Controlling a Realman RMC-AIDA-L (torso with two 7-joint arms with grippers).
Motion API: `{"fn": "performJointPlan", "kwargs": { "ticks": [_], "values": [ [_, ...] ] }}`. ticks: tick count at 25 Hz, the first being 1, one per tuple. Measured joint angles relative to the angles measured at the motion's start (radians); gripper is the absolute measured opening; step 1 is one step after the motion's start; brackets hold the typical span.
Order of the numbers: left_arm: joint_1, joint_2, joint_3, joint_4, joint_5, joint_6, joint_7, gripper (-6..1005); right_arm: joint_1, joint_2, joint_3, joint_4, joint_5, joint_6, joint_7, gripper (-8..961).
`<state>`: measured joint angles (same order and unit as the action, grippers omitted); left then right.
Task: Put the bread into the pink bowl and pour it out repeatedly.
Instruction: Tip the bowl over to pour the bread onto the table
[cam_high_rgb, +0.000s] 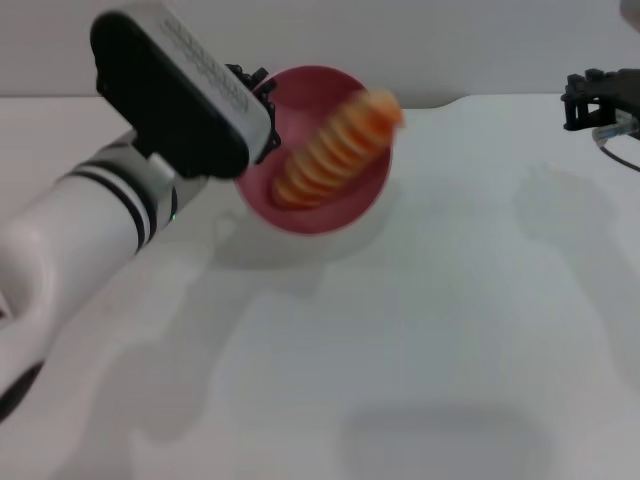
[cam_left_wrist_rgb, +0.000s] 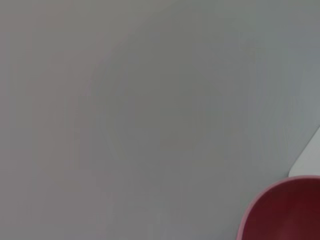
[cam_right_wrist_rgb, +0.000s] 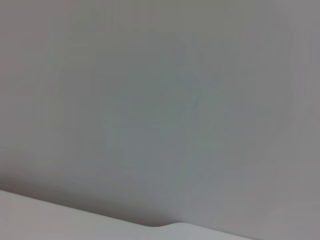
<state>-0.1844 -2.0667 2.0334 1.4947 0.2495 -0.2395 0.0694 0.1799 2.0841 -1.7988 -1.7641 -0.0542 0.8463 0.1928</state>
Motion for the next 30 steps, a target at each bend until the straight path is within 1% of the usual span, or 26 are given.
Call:
{"fn": "performJointPlan", "kwargs": {
  "ticks": [3,5,9,14,18,20,21,22,23,25,26,27,28,30],
  "values": [
    [0.018,-0.002,0.011,-0.023,0.044,0.061,-0.003,41,0.005,-0.001,-0.002,0.005,0.011,0.000,-0.001,143],
    [0.022,0.000,0.020,-0.027,0.058,0.072,0.003,41,0.008,-0.002,-0.002,0.006,0.013,-0.001,-0.002,102],
    [0.043,0.000,0.046,-0.051,0.146,0.156,0.022,41,0.016,-0.003,-0.002,0.017,0.013,-0.001,-0.003,21],
    [0.041,-0.002,0.067,-0.062,0.183,0.179,0.025,41,0.022,-0.004,-0.004,0.033,0.013,-0.001,-0.003,-1],
    [0.033,-0.004,0.062,-0.065,0.174,0.178,0.016,41,0.025,-0.004,-0.004,0.041,0.013,-0.001,-0.002,10],
    [0.017,-0.007,0.041,-0.047,0.133,0.123,-0.031,41,0.027,-0.005,-0.004,0.043,0.025,0.000,-0.002,16],
    [-0.007,-0.005,0.025,-0.026,0.100,0.063,-0.076,41,0.029,-0.005,-0.004,0.044,0.039,0.002,-0.004,18],
    [-0.041,-0.002,0.009,-0.004,0.059,-0.033,-0.127,41,0.031,-0.006,-0.004,0.044,0.051,0.004,-0.008,21],
    [-0.088,0.002,-0.011,0.019,0.018,-0.170,-0.174,41,0.036,-0.007,-0.007,0.043,0.072,0.011,-0.014,24],
    [-0.151,0.002,-0.035,0.031,-0.028,-0.367,-0.202,41,0.039,-0.007,-0.011,0.041,0.078,0.016,-0.016,30],
    [-0.151,0.002,-0.035,0.031,-0.028,-0.367,-0.202,41,0.044,-0.007,-0.023,0.037,0.081,0.023,-0.017,32],
    [-0.180,0.001,-0.045,0.034,-0.050,-0.446,-0.210,41,0.048,-0.008,-0.035,0.031,0.081,0.033,-0.018,35],
    [-0.230,0.000,-0.072,0.042,-0.115,-0.601,-0.225,41,0.052,-0.008,-0.047,0.026,0.081,0.043,-0.018,38],
    [-0.256,0.001,-0.096,0.051,-0.176,-0.678,-0.226,41,0.063,-0.008,-0.058,0.020,0.078,0.062,-0.018,43]
  ]
}}
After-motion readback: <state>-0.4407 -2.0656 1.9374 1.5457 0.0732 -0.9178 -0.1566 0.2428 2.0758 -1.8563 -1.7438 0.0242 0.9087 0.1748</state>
